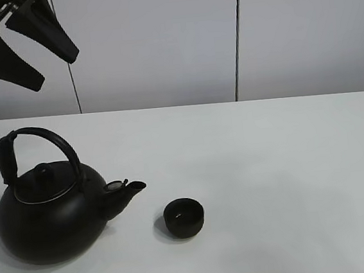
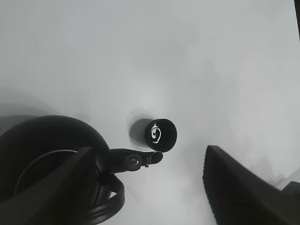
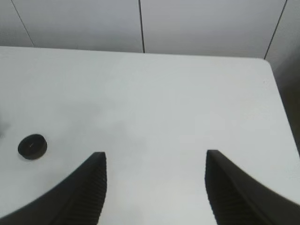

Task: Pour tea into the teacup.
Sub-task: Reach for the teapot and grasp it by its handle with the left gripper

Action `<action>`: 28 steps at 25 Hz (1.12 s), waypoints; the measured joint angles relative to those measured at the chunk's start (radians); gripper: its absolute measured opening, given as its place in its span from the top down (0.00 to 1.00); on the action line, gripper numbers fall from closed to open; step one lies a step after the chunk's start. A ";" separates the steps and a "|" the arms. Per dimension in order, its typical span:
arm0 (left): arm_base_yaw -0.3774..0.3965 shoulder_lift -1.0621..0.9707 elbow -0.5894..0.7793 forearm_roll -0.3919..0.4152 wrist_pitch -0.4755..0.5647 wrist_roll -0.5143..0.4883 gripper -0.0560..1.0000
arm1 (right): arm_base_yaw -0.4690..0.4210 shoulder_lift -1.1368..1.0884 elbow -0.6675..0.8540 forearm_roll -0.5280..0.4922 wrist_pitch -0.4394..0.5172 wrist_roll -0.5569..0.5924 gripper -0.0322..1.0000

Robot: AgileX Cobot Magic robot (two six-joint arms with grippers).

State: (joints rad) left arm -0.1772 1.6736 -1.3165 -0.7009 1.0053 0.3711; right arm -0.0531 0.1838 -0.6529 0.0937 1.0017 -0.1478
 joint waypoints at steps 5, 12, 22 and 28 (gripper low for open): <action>0.000 0.000 0.000 0.000 0.000 0.000 0.50 | 0.000 -0.082 0.135 0.001 0.010 0.024 0.56; 0.000 0.000 0.000 0.000 0.000 0.000 0.50 | 0.000 -0.089 0.181 -0.005 0.075 0.024 0.56; 0.000 0.000 0.000 0.000 0.000 0.000 0.50 | 0.000 -0.101 0.183 -0.016 0.080 0.068 0.56; 0.000 0.000 0.000 0.000 0.000 0.000 0.50 | 0.000 -0.101 0.183 -0.015 0.080 0.069 0.56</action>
State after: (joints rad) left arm -0.1772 1.6736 -1.3165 -0.7009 1.0053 0.3711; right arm -0.0531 0.0824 -0.4701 0.0784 1.0818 -0.0786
